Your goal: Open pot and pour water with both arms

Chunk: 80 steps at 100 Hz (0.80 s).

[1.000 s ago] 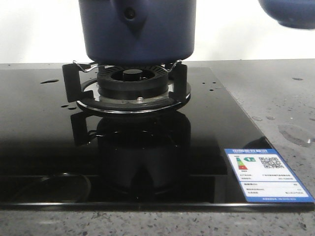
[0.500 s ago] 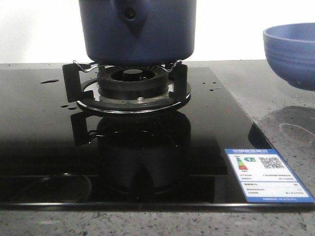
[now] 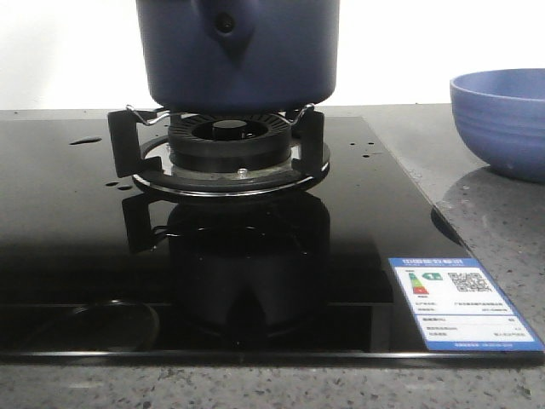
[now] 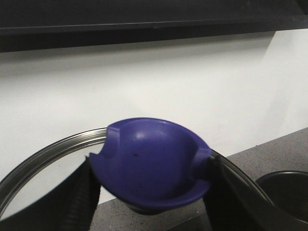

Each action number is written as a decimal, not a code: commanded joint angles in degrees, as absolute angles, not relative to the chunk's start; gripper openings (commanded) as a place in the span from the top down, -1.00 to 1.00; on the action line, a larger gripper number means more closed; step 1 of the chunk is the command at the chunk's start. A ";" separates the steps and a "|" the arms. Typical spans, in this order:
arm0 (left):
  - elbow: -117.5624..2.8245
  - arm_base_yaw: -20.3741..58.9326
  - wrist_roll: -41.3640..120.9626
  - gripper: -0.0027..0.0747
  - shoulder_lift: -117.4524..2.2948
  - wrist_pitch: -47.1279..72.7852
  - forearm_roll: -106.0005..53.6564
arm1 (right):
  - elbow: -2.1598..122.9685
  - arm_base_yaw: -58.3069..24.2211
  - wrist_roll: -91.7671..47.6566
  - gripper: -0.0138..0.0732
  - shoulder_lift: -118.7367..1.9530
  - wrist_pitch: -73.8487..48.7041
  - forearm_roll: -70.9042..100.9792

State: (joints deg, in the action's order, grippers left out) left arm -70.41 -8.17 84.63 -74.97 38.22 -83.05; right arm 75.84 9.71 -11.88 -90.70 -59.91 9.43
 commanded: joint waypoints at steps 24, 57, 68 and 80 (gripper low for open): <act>-72.50 -8.28 84.18 0.03 -72.75 38.95 -87.75 | 78.22 10.13 -12.44 -0.12 -87.96 -59.03 10.16; -72.50 -5.67 84.18 0.03 -72.75 45.34 -92.25 | 83.90 10.13 -12.57 -0.15 -79.12 -60.49 13.54; -72.50 -2.21 84.18 0.03 -73.13 45.34 -92.25 | 83.90 10.13 -12.57 -0.15 -76.87 -61.05 13.93; -72.50 2.47 84.28 0.03 -73.92 44.70 -92.25 | 83.90 10.13 -12.57 -0.15 -75.91 -62.24 14.14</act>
State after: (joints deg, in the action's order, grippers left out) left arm -70.41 -0.42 84.63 -75.10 44.19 -87.00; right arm 82.12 9.71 -11.99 -78.15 -63.47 13.16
